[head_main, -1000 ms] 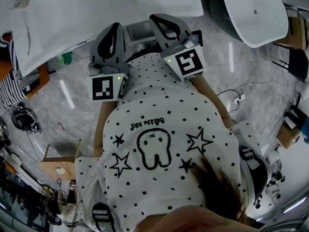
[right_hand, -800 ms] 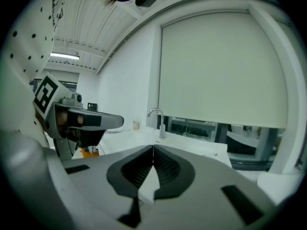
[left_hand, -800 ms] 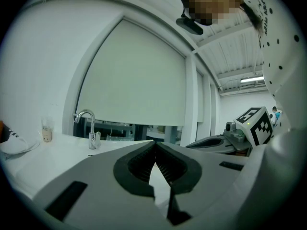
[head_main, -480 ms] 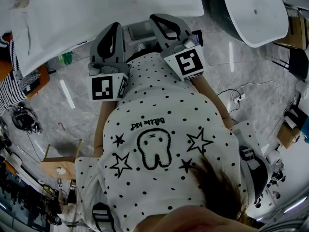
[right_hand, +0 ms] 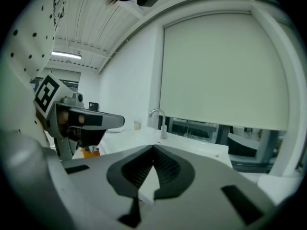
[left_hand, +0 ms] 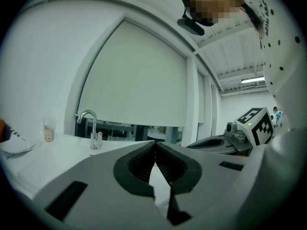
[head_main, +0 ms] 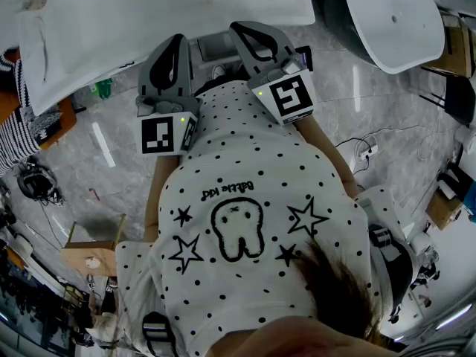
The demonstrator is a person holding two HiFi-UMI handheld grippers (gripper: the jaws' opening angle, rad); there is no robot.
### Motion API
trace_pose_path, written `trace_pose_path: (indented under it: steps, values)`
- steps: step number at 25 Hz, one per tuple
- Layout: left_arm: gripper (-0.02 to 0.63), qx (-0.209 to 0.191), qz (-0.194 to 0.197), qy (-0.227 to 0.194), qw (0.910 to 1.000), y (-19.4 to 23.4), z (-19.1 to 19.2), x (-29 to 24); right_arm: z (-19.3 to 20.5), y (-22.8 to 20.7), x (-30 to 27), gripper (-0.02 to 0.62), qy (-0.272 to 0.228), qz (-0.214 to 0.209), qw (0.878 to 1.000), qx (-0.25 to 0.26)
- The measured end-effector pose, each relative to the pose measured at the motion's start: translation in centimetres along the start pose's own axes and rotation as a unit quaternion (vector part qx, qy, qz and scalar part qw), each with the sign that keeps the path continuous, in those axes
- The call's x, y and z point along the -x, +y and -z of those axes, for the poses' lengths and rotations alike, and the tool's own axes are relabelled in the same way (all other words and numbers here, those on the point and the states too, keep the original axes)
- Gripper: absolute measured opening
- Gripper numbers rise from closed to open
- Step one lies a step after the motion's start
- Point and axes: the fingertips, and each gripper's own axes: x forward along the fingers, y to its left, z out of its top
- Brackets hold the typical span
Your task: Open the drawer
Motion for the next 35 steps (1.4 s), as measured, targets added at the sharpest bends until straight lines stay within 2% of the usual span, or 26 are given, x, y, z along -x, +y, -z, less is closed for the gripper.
trace_pose_path:
  steps: [26, 35]
  values:
    - [0.005, -0.008, 0.003, 0.013, 0.9999, -0.62, 0.54, 0.26, 0.08, 0.00, 0.51, 0.014, -0.005, -0.003, 1.000, 0.004]
    - [0.005, -0.004, 0.002, -0.007, 1.0000, -0.34, -0.20, 0.16, -0.15, 0.31, 0.36, 0.014, -0.008, -0.004, 1.000, 0.008]
